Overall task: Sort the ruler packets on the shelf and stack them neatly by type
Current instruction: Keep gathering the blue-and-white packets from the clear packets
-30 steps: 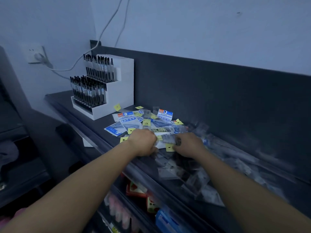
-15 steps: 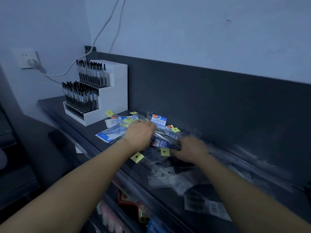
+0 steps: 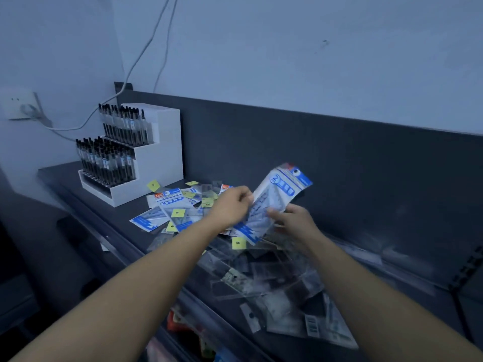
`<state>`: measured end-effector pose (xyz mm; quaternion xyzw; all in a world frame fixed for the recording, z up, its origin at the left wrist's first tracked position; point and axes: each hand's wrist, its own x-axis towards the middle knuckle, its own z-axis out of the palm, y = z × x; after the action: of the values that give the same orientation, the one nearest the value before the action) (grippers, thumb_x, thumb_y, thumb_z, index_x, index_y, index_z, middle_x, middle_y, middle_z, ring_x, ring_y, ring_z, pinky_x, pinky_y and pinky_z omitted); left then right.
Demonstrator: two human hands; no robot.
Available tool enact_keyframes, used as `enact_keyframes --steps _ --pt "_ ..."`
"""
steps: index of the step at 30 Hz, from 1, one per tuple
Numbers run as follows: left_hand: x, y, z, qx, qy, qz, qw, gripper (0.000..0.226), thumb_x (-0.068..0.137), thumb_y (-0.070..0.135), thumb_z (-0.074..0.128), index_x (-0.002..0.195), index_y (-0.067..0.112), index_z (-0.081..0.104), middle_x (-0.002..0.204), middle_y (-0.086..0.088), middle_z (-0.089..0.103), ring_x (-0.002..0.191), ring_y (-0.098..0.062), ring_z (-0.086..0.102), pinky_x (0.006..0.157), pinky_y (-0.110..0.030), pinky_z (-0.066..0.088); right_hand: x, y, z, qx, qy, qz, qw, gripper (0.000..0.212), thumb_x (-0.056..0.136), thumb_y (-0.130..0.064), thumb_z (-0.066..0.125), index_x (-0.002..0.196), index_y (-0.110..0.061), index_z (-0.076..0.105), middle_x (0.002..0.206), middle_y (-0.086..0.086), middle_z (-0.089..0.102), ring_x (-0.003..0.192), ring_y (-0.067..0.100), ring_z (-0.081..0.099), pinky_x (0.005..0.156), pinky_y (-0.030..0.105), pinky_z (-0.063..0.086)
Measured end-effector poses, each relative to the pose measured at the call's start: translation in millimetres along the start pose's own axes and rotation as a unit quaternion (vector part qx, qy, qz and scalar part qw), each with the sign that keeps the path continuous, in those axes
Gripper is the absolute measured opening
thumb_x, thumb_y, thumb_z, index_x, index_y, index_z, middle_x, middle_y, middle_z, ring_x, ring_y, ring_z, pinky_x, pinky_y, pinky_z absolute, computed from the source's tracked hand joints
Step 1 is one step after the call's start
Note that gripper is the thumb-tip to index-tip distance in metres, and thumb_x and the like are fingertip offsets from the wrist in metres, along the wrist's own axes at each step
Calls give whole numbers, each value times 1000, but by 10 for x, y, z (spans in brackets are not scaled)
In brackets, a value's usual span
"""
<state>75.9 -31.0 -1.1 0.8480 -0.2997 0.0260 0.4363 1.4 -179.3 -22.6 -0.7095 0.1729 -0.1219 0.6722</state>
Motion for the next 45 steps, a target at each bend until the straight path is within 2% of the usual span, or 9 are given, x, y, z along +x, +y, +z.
enact_keyframes --steps 3,5,7,15,21,27,36,40,45 --pt "64 -143 21 173 -76 -19 982 24 92 15 49 113 17 60 103 -3 65 90 -22 57 75 -27 43 -12 16 -123 2 74 -3 997 15 88 -1 61 102 -7 65 97 11 71 79 23 69 69 30 57" --pt "87 -297 37 313 -198 -1 929 38 86 17 53 124 21 55 128 -5 58 112 -26 56 91 -34 46 3 48 -181 -31 119 -6 992 19 88 0 56 103 -8 64 100 10 70 85 24 68 74 32 54" --pt "102 -404 57 396 -266 28 879 39 82 13 56 119 24 55 129 -2 57 114 -26 56 89 -36 48 39 91 -214 -56 138 10 989 21 88 0 52 103 -6 65 101 11 70 86 25 67 73 31 52" --pt "223 -353 110 558 -199 195 782 22 94 11 41 107 12 58 109 -8 65 95 -28 63 62 -35 44 123 151 -202 -90 140 68 984 18 85 0 52 77 -13 62 89 11 69 90 32 68 87 47 56" --pt "347 -473 75 466 -65 310 826 18 91 11 43 105 12 56 103 -8 61 97 -28 58 82 -36 39 154 97 -282 -39 194 79 977 6 83 -4 58 84 -2 64 87 19 69 84 35 69 81 49 56" --pt "376 -241 8 361 30 218 906 12 93 6 44 100 14 39 62 3 42 50 -20 40 43 -31 21 71 8 -321 -50 206 104 972 7 84 -5 56 82 -4 63 85 18 70 78 34 69 76 43 57" --pt "525 -146 -3 101 86 141 981 13 101 20 34 89 19 40 63 3 49 59 -22 48 54 -35 33 -14 -25 -260 -22 153 80 985 16 92 -1 48 93 -4 64 81 17 70 63 27 66 63 33 54" --pt "570 -84 44 -49 78 69 993 16 96 10 40 82 14 47 75 0 55 62 -14 48 55 -23 40 -31 -52 -163 15 64 66 996 27 92 -31 64 104 -8 69 97 11 75 83 27 72 73 34 55" --pt "592 -82 77 -225 45 1 973 22 98 13 45 77 14 48 62 2 46 53 -12 43 45 -22 35 70 18 -49 -73 118 65 988 13 88 -8 67 100 -8 66 102 13 72 87 29 70 86 46 56"
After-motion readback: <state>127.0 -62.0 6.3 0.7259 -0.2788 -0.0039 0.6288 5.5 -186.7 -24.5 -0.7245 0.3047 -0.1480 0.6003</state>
